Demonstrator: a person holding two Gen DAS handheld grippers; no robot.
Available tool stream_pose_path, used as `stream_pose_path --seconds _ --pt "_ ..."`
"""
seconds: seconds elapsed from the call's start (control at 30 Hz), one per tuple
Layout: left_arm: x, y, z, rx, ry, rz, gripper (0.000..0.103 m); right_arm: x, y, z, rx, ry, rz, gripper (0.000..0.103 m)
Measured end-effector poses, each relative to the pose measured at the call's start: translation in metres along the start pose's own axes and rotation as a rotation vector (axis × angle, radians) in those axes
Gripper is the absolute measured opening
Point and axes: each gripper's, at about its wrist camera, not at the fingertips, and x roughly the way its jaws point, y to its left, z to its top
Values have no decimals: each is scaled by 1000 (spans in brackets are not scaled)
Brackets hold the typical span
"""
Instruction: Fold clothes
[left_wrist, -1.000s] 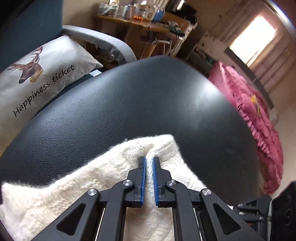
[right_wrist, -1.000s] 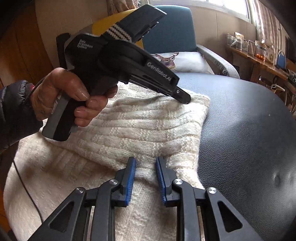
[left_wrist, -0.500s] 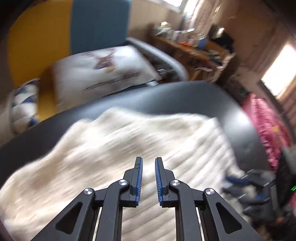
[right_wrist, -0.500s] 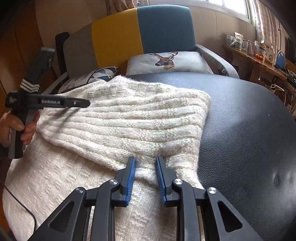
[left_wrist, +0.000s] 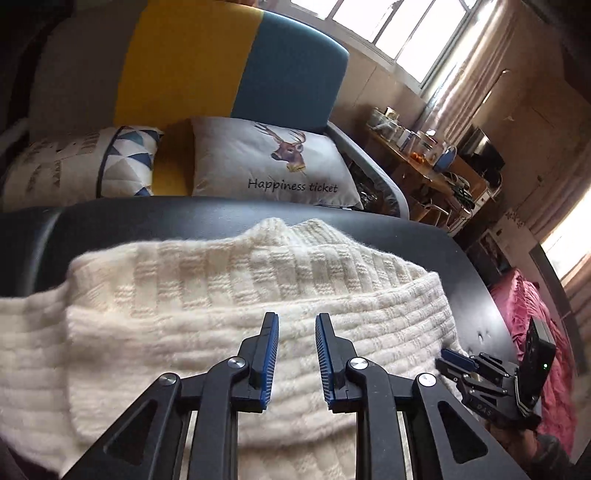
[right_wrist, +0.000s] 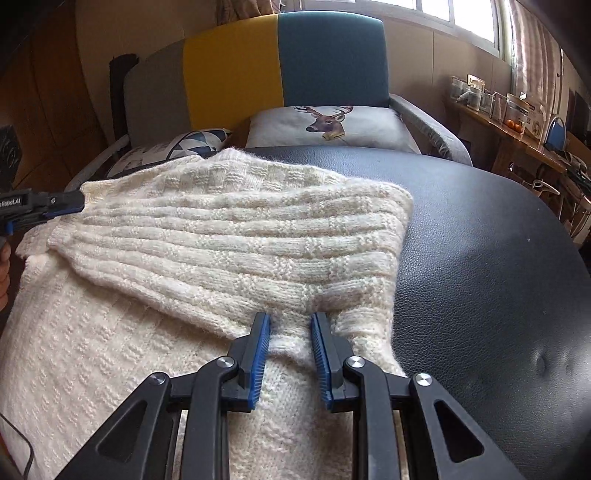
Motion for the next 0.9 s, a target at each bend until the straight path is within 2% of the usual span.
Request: stream_pose_path --seconds 0.1,0.17,0.23,0.37,0.47,0.57,0.63,0.73,0.8,0.9 --pt "-11 33 -19 -61 21 81 21 0 2 0 -7 0 -14 23" --pt "-9 56 -34 -76 46 162 21 0 5 0 -15 1 -27 23" --pt "-9 71 -43 -81 4 131 12 0 7 0 -26 3 -43 23" --pt "-21 66 -39 -125 -5 184 12 1 13 1 -57 5 -78 24" --pt "-41 61 -42 -122 -39 235 18 1 16 1 -73 6 -97 24" --pt "-69 68 -50 -132 -77 286 31 1 20 3 -86 19 -123 24" --pt "-88 79 -59 -154 -94 304 46 0 31 12 -94 47 -177 24" --pt "-122 119 -79 -292 -117 271 50 -15 60 27 -101 -9 -138 24" --pt "-150 166 -100 -446 -148 252 53 -22 89 36 -136 -49 -79 24" --pt "-189 245 -130 -687 -197 236 53 -13 134 47 -196 -41 6 24"
